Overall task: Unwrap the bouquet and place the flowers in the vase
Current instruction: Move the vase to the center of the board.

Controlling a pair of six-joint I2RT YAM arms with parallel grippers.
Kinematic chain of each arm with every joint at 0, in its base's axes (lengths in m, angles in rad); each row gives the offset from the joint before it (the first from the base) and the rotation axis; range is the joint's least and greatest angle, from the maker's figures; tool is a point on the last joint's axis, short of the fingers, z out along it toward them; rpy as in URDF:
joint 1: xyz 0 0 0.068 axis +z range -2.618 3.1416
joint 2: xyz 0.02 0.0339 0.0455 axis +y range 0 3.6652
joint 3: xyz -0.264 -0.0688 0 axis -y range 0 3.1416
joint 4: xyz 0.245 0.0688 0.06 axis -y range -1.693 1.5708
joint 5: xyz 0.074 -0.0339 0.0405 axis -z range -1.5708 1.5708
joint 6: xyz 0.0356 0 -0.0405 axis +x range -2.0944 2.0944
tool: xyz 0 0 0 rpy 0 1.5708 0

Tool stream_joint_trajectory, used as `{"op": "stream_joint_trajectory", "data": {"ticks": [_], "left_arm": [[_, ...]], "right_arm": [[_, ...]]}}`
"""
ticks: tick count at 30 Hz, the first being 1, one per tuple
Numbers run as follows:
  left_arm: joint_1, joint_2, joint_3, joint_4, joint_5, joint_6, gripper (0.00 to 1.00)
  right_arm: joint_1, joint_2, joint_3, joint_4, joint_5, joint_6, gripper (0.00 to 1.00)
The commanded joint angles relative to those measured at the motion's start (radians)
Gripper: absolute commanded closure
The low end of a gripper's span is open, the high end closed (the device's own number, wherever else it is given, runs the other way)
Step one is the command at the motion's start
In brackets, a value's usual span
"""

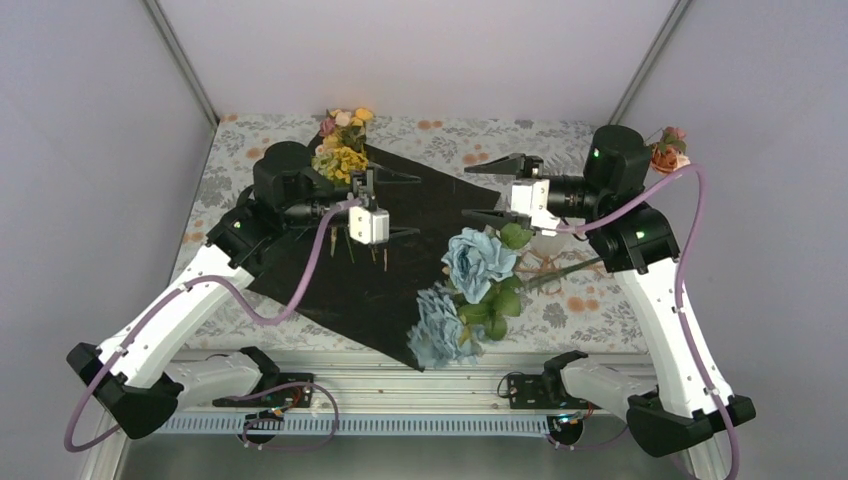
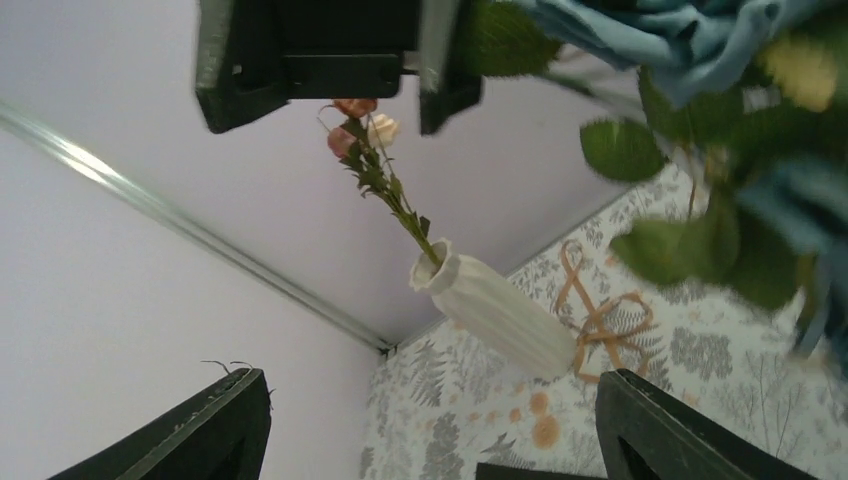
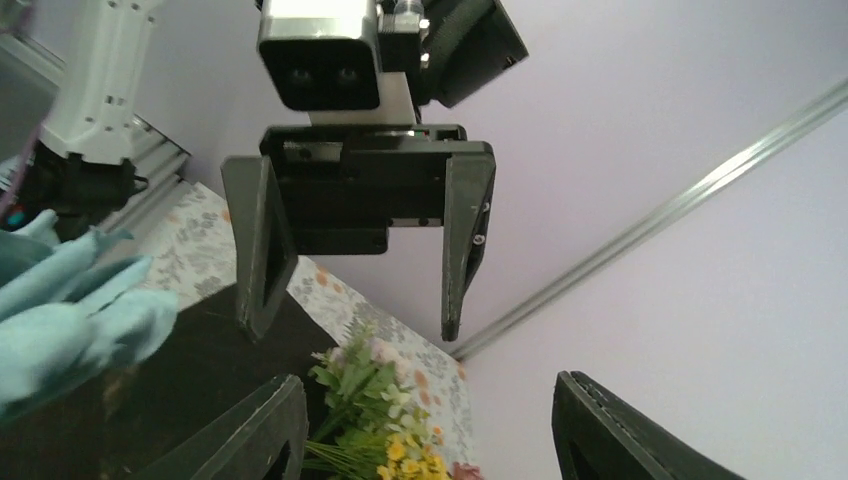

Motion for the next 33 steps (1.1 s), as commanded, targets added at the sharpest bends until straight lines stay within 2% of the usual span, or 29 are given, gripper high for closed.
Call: {"op": "stream_joint_trajectory", "data": {"ticks": [1, 4, 5, 7, 9, 11, 14, 17, 22, 28, 33], "left_arm": [[-0.002, 0.029, 0.059, 0.128, -0.061, -0.386, 0.19], [-0.001, 0.091, 0.178, 0.06, -0.169, -0.684, 0.21], [-0.001, 0.118, 0.216, 0.033, -0.182, -0.793, 0.24], [-0.002, 0.175, 0.278, -0.022, -0.134, -0.901, 0.28], [-0.005, 0.208, 0.307, -0.037, -0.089, -0.956, 0.27], [-0.027, 0.202, 0.308, -0.031, -0.137, -0.942, 0.26], [-0.086, 0.148, 0.267, 0.024, -0.299, -0.836, 0.3], [-0.114, 0.128, 0.245, 0.059, -0.366, -0.736, 0.31], [-0.173, 0.172, 0.256, 0.042, -0.444, -0.689, 0.31], [-0.229, 0.231, 0.285, 0.057, -0.698, -0.643, 0.34], [-0.245, 0.214, 0.231, 0.162, -0.714, -0.598, 0.36]], "right_arm": [[0.013, -0.012, -0.035, 0.165, 0.127, 0.107, 0.37], [0.016, 0.024, -0.012, 0.187, 0.237, 0.217, 0.37], [0.017, 0.04, -0.002, 0.193, 0.269, 0.255, 0.37], [0.025, 0.067, 0.003, 0.212, 0.334, 0.325, 0.37], [0.034, 0.088, 0.005, 0.235, 0.402, 0.381, 0.35], [0.046, 0.114, 0.023, 0.249, 0.488, 0.443, 0.35], [0.064, 0.172, 0.096, 0.192, 0.57, 0.529, 0.35], [0.083, 0.225, 0.163, 0.135, 0.643, 0.617, 0.35], [0.117, 0.238, 0.145, 0.116, 0.738, 0.64, 0.35], [0.136, 0.252, 0.145, 0.102, 0.784, 0.654, 0.35], [0.147, 0.259, 0.147, 0.092, 0.799, 0.653, 0.35]]}}
